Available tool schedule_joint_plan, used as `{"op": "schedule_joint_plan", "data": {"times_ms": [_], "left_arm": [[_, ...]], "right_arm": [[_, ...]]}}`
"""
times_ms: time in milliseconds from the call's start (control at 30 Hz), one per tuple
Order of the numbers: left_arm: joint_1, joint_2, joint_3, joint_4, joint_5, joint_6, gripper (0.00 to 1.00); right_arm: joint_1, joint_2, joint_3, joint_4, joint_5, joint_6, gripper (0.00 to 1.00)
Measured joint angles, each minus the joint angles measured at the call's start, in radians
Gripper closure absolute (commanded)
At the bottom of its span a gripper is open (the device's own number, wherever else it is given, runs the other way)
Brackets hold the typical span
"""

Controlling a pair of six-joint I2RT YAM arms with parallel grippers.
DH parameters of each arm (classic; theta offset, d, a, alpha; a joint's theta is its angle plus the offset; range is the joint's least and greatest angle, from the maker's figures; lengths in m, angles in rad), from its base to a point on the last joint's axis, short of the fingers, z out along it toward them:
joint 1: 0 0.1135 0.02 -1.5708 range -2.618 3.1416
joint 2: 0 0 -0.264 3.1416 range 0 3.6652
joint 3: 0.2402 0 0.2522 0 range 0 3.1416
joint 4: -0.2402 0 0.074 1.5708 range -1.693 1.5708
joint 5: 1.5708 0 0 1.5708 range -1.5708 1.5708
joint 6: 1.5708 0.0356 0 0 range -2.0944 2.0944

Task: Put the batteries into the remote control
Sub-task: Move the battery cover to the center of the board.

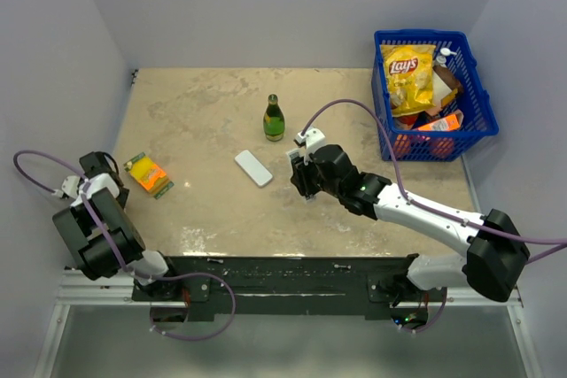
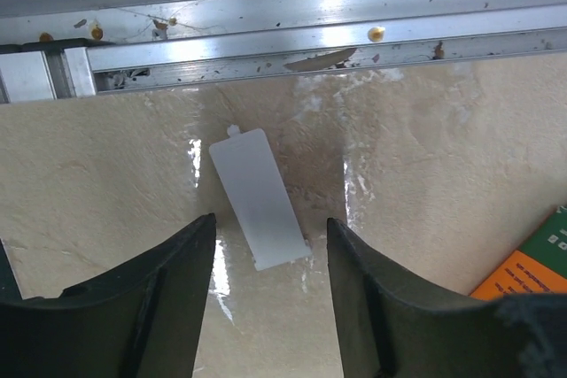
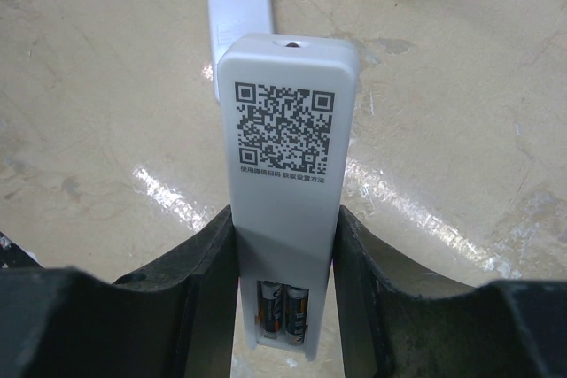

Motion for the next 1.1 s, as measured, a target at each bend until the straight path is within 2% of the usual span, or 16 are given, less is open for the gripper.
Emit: {"op": "schedule_joint_plan", "data": {"times_ms": [167,700,967,1100], "left_arm": [[0.016,0.002,-0.006,0.008,0.019,-0.008,0.48],[0.023,0.044,0.012,0.06,0.023,-0.014,0.7],[0.016,0.004,-0.028,0.092,0.069,0.013,0.71],[-0.043,-0.048,-0.072,0.096,0.103,0.011,0.72]], "right_arm": [[0.0,0.0,0.0,0.0,-0.002,0.0,1.0],[0.0,0.0,0.0,0.001,-0.003,-0.003,1.0],[0.0,-0.001,-0.008,0.005,-0.008,-0.003,1.0],[0.0,-0.006,-0.01,0.006,-0.01,-0.004,1.0]]}}
